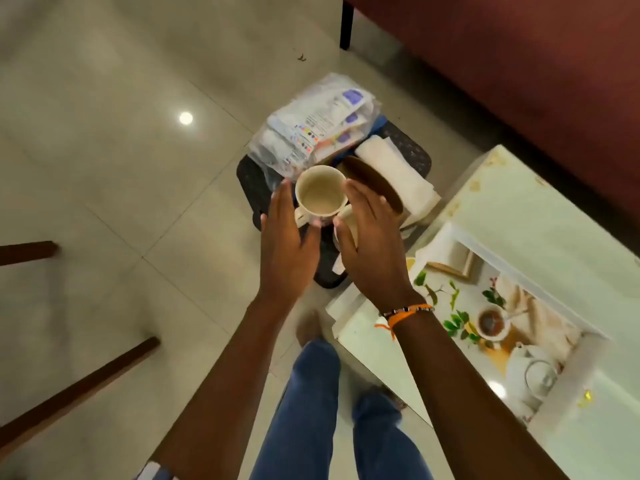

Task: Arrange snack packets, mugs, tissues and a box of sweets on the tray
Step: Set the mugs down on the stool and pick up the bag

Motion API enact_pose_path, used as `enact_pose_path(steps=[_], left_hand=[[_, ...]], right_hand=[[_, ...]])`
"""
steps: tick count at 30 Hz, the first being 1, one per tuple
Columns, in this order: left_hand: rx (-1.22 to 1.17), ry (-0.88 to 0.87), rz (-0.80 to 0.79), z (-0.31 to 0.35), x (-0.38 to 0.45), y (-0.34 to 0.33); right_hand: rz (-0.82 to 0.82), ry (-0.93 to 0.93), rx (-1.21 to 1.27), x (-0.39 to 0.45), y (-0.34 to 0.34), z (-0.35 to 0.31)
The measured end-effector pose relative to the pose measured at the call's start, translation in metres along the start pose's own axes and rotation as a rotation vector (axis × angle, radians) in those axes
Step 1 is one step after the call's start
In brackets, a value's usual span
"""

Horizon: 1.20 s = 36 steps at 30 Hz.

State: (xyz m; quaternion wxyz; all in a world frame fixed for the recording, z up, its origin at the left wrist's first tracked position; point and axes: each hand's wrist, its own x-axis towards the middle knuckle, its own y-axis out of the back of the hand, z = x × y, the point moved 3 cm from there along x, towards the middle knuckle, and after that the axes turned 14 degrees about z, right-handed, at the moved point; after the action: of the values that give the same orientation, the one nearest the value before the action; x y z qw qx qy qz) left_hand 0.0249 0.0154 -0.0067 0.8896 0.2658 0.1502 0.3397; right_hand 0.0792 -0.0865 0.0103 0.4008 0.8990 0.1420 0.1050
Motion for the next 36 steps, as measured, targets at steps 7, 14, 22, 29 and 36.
enact_pose_path(steps=[7,14,22,29,36], left_hand=[[-0.376,0.583,0.104,-0.049,0.103,-0.005],[-0.531,0.914,-0.036,-0.082,0.155,-0.024],[-0.617,0.837,-0.077,-0.063,0.179,-0.036],[-0.602,0.331,0.017,0.014,0.179,-0.025],[-0.199,-0.480,-0.074,0.084,0.101,-0.036]], right_hand=[[-0.103,0.097,-0.187,0.100,-0.055,-0.008],[-0.119,0.040,-0.193,0.144,-0.084,0.004],[-0.107,-0.118,0.056,0.150,-0.077,0.022],[-0.002,-0.221,0.298,0.140,-0.047,0.022],[0.198,-0.689,0.944,0.093,0.017,0.046]])
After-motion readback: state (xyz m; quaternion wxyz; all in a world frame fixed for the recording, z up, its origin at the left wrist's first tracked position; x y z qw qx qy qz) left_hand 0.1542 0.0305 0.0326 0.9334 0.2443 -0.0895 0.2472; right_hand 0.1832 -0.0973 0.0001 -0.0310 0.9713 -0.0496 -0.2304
